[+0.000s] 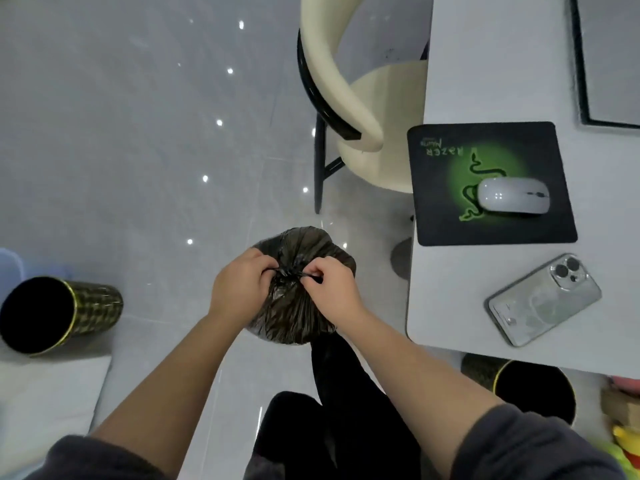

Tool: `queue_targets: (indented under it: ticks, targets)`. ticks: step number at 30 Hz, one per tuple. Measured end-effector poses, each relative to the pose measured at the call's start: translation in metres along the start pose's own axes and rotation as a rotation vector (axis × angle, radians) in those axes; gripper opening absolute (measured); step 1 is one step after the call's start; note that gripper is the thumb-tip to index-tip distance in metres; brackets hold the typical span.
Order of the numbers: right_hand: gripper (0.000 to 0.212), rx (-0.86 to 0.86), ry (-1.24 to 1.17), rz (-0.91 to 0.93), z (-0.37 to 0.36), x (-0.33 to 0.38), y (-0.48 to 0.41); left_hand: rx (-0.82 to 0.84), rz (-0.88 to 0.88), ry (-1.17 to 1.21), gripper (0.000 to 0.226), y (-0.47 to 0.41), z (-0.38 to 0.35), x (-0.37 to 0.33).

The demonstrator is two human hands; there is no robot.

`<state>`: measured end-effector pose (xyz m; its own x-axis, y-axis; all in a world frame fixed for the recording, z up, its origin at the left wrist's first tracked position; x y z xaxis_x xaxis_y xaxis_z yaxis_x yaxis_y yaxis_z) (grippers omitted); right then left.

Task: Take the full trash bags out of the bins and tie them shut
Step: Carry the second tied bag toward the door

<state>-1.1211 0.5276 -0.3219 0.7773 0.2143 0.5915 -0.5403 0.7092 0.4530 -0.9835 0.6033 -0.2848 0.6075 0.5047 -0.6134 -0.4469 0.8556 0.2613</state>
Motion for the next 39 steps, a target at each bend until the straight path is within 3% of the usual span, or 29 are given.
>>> queue_targets:
  ticks: [10, 18, 28, 39]
  targets:
    - [0.002, -0.061, 0.006, -0.017, 0.062, 0.130, -0.163, -0.039, -0.081, 0.054, 0.012, -0.180, 0.131, 0.012]
    - [0.009, -0.109, -0.003, -0.076, 0.096, 0.216, -0.311, 0.040, -0.131, 0.070, 0.014, -0.351, 0.210, 0.037]
    - [0.004, -0.317, -0.132, -0.157, 0.201, 0.258, -0.492, 0.101, -0.264, 0.103, 0.015, -0.573, 0.266, -0.010]
    - [0.013, -0.370, -0.127, -0.153, 0.367, 0.297, -0.713, 0.078, -0.293, 0.159, 0.016, -0.828, 0.321, -0.097]
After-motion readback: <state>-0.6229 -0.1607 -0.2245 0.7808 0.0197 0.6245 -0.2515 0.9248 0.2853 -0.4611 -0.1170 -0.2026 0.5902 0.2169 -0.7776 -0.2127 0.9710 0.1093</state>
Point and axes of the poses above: each hand's wrist, its own y-axis away from the middle knuckle, its own z-axis out of the back of the hand, x = y × z, the point moved 8 cm from there along -y, towards the middle knuckle, and after that the axes turned 13 degrees about y, right-handed, at the moved point
